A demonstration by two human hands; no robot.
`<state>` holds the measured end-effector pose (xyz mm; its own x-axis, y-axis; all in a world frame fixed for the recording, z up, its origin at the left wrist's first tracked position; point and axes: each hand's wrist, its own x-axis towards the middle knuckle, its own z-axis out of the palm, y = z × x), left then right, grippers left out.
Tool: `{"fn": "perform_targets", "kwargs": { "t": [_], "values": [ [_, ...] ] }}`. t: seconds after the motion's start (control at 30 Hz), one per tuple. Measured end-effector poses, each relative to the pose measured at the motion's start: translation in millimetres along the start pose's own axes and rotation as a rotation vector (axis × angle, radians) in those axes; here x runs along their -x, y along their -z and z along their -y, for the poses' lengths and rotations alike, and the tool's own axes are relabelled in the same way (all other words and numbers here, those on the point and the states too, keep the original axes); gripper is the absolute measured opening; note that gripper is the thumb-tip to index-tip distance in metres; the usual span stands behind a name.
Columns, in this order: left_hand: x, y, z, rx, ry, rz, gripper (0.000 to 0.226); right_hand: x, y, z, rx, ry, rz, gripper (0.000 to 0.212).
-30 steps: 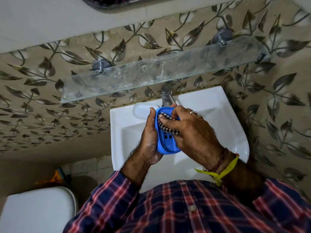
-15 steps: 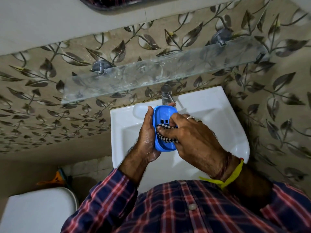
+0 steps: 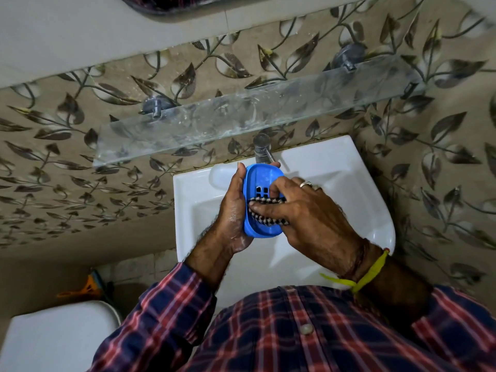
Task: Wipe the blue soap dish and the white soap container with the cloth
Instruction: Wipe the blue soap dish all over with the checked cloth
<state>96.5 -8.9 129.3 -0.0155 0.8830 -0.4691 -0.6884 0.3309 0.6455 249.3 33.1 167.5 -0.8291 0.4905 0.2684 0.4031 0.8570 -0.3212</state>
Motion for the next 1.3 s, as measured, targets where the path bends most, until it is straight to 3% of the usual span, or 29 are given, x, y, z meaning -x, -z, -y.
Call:
{"fn": "perform_targets", "kwargs": {
  "t": [0.5,1.0,1.17,1.3],
  "values": [
    [1.8,9.3,-6.1,0.028,0.133,-0.079,0.072,1.2,-7.3,-16.3,0.011,0.311,0.088,0.052],
    [6.7,14.6,-8.8,0.033,0.117,-0.171,0.073,11.8,-16.9,-12.3,0.126,0.216,0.021,0.052],
    [8.9,14.9,-1.3,0.093,0.106,-0.177,0.074,3.6,-14.2,-7.7,0.139,0.102,-0.061,0.043],
    [9.7,13.7,-1.6,0.080,0.083,-0.174,0.073,9.2,-14.4,-1.5,0.119,0.079,-0.077,0.051]
  ]
}}
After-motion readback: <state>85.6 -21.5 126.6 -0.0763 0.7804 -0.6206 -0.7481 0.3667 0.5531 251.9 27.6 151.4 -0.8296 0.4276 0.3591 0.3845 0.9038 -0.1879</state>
